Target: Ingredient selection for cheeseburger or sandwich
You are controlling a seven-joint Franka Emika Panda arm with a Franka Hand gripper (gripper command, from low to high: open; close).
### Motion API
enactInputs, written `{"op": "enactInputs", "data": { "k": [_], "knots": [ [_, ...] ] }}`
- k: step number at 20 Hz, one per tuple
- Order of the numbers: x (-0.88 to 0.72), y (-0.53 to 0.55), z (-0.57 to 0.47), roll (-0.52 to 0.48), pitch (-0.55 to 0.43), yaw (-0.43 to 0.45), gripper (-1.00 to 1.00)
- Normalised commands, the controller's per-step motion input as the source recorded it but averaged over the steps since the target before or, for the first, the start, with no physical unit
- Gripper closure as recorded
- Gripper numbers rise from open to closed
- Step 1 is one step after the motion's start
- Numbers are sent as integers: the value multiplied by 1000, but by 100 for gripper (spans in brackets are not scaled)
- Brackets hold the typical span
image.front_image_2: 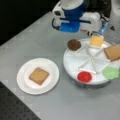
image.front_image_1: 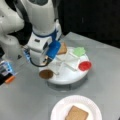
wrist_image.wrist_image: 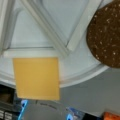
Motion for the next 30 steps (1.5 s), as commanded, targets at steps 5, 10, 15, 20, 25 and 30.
{"op": "enactInputs", "data": {
  "k": [5, 10, 15, 20, 25, 30],
  "knots": [
    [-375, -21, -99, 356, -188, -139, -100],
    [-281, -137, -93, 350, -156, -49, -100],
    [-168, -69, -40, 317, -59, -34, -100],
    [-19, 9, -73, 330, -44, -13, -100],
    [33, -29, -129, 374, -64, -18, -100],
    [61, -149, -148, 354, -45, -17, -100]
  ]
}}
